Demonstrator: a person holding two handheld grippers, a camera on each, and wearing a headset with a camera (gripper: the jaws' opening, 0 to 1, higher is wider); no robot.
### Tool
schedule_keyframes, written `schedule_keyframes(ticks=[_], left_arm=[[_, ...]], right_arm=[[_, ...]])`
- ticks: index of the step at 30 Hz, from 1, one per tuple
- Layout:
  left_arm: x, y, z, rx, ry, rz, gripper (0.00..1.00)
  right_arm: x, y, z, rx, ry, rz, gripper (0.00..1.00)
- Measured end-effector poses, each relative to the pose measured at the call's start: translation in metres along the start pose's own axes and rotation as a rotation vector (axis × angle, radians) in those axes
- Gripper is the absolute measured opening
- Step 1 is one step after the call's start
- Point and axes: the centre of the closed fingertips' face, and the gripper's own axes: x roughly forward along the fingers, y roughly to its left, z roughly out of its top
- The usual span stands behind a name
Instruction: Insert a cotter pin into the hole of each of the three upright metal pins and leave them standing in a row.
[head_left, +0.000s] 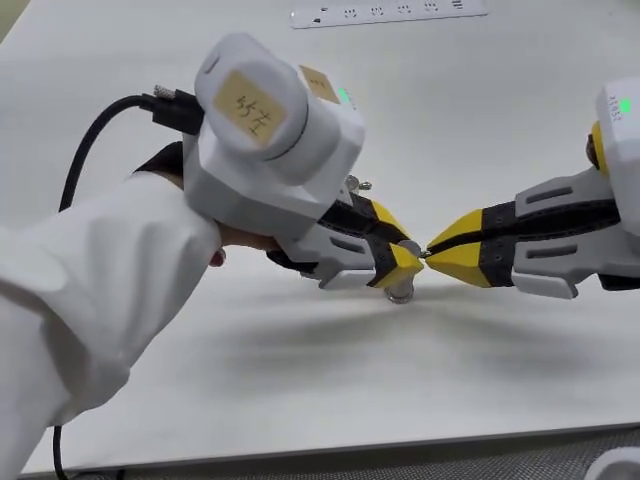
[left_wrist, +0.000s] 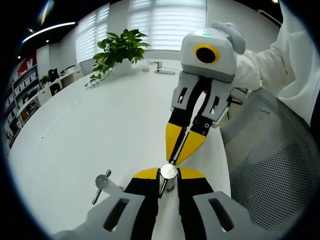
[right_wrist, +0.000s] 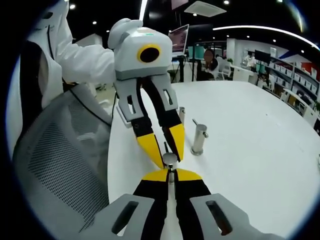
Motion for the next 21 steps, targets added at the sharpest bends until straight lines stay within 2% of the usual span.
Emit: schedule_keyframes(ticks=[1,4,6,7,11,13,15,17,21], left_arm=[[0.000,0.000,0.000,0.005,-0.001,-0.002,0.10],[-0.001,-0.001,0.002,0.068,-0.014,-0.002,0.10],[-0.003,0.001,0.007,0.073,-0.036,0.022,0.15],[-0.006,0.003,0.007,0.067,-0.036,0.033,0.21],[-0.017,0.005,0.009,0.035,-0.082,0.056,0.42],[-0.025,0.010,0.010,0.039,-0.111,0.120,0.51],[-0.031,0.006,0.006,0.018,-0.115,0.122,0.58],[-0.038,-0.003,0.001,-0.020,-0.125,0.100,0.61],[-0.050,-0.017,-0.010,-0.080,-0.148,0.097,0.70]], right_arm=[[0.000,0.000,0.000,0.001,-0.001,0.001,0.00],[0.000,0.001,0.002,0.006,-0.006,0.001,0.00],[-0.001,-0.001,0.001,0.008,0.001,-0.013,0.03],[-0.001,-0.001,0.002,0.007,-0.002,-0.017,0.06],[-0.002,0.004,0.008,0.023,-0.027,-0.003,0.14],[0.000,0.007,0.009,0.023,-0.028,0.004,0.16],[0.003,0.009,0.009,0.020,-0.023,0.009,0.17],[0.005,0.006,0.005,0.024,-0.015,0.012,0.18],[0.011,0.005,0.002,0.031,0.004,0.015,0.21]])
